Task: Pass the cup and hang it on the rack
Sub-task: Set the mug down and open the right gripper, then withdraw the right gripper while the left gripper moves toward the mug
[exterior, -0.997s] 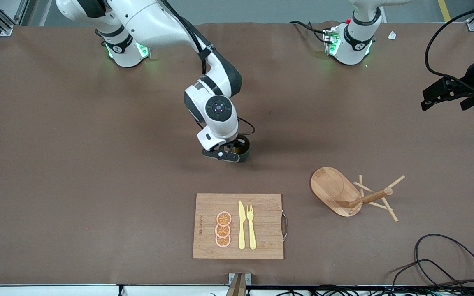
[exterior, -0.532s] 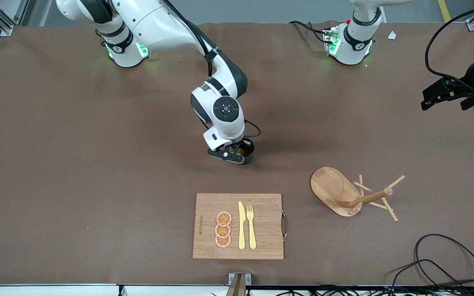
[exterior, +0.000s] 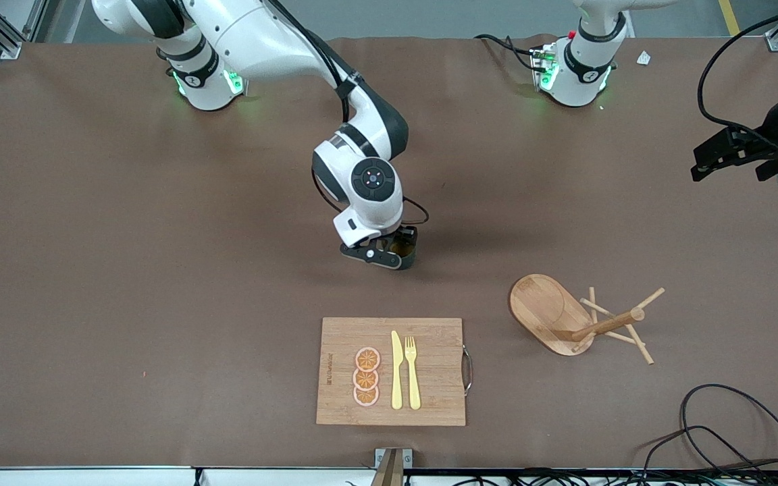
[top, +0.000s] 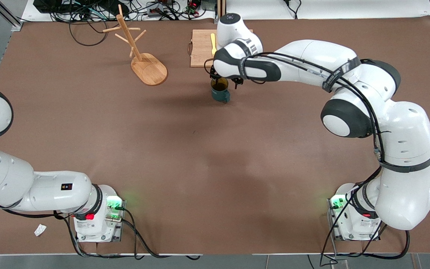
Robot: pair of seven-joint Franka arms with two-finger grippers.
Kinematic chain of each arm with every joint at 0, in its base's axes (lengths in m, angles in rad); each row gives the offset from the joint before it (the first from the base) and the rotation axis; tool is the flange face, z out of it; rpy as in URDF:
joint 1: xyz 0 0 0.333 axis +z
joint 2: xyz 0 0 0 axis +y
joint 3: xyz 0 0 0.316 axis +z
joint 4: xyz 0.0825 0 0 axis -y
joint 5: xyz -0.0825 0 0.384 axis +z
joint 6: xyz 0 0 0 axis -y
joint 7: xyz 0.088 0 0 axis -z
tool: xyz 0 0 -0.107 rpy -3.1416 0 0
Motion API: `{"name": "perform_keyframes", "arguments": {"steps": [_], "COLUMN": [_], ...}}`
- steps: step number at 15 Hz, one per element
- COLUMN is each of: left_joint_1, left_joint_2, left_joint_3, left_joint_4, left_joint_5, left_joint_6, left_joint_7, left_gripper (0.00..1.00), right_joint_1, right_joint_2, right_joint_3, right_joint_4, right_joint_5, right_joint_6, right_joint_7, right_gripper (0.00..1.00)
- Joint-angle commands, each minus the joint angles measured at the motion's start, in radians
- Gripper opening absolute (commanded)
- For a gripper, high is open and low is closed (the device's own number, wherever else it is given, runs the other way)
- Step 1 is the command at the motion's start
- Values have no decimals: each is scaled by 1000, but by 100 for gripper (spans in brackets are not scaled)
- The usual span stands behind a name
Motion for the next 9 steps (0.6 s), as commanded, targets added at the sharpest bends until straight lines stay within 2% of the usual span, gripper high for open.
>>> {"name": "perform_keyframes", "arguments": {"steps": [1, 5, 9], "left_joint_1": [8, 5, -11], "left_joint_2": [-10, -8, -4], "left_joint_3": [-1, -4, -30], "left_joint_4": [7, 7, 7], "left_joint_5": [-17, -14, -8], "left_joint_6": [-16, -15, -15], "left_joint_7": [24, 6, -7], "left_gripper": [100, 100, 100], "right_joint_1": [-83, -256, -441], "right_joint_2": [-107, -222, -385], "right_joint_3": [3, -3, -6], "right_joint_4": [-21, -40, -179], "right_joint_5": [23, 21, -32], "right_joint_6": [-115, -310, -338], "right_joint_7": [-167, -437, -673], "right_gripper": [100, 100, 100]}}
